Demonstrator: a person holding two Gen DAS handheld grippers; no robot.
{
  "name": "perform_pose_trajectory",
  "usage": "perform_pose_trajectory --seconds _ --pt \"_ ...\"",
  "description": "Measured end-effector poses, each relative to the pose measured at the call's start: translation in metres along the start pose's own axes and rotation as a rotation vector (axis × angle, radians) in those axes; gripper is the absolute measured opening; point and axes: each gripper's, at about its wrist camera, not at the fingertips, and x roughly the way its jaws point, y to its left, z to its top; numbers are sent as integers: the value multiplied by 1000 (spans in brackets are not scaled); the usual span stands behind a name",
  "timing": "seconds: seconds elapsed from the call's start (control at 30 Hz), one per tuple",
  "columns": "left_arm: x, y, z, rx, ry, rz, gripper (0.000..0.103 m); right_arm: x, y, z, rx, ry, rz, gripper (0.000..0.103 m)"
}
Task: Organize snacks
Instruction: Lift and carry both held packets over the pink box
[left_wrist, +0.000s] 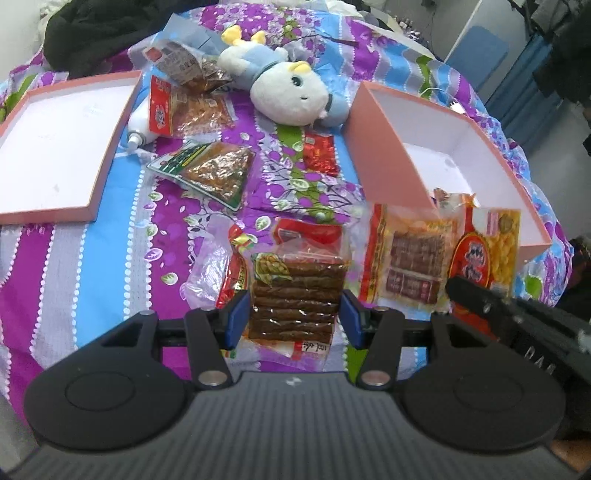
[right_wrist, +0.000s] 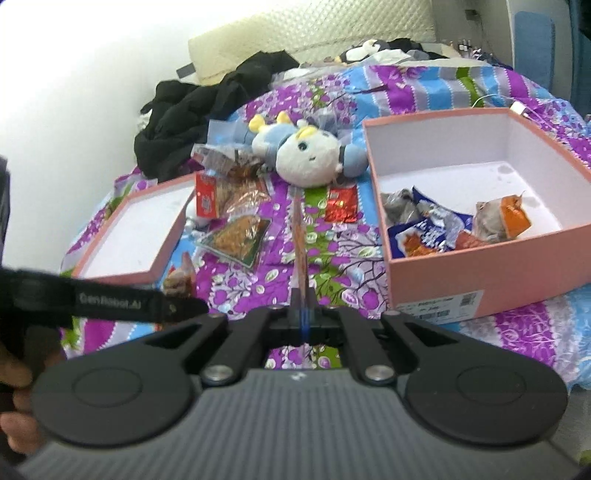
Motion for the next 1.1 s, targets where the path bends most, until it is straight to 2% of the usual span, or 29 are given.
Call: perform_pose_trajectory --seconds 0.3,0.57,0.87,1.1 --pt "-39 -31 9 43 -59 -45 58 -42 -4 20 0 -75 -31 3" --pt "-55 -62 23 111 -83 -74 58 -77 -20 30 36 -160 -94 3" --pt "-46 -102 37 215 -95 -108 58 -101 -49 37 66 -214 -175 3" --pt "-23 -132 69 274 -110 -135 58 -92 -80 53 92 -258 -217 3"
